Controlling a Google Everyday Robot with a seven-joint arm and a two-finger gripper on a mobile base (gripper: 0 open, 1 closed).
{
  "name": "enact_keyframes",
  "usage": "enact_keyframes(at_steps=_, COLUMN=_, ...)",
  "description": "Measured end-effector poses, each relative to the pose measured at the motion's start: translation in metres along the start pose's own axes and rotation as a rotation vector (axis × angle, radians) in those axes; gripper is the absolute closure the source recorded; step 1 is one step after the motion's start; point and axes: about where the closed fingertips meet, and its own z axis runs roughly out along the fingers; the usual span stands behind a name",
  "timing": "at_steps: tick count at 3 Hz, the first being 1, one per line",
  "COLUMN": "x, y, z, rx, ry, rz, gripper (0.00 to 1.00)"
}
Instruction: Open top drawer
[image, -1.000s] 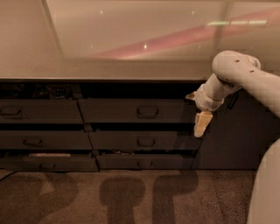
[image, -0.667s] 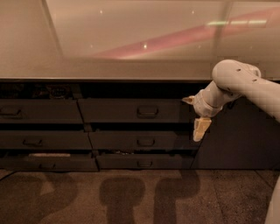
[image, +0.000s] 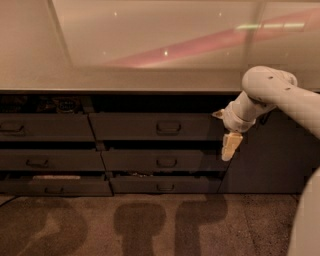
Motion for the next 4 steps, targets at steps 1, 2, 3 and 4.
enact_keyframes(at_steps=1, x=0.0083, y=-0.0037, z=0.0034, rx=-0.033, ry=0.025, rz=0.083, gripper=0.0)
enact_keyframes(at_steps=2, x=0.0148, y=-0.0047, z=0.0066, rx=-0.05, ry=0.031, rz=0.107, gripper=0.0)
enact_keyframes(at_steps=3, x=0.0147, y=-0.0047, z=0.0064, rx=-0.05, ry=0.031, rz=0.107, gripper=0.0)
enact_keyframes(at_steps=4, x=0.0143, y=-0.0051, z=0.0047, rx=-0.05, ry=0.031, rz=0.107, gripper=0.0)
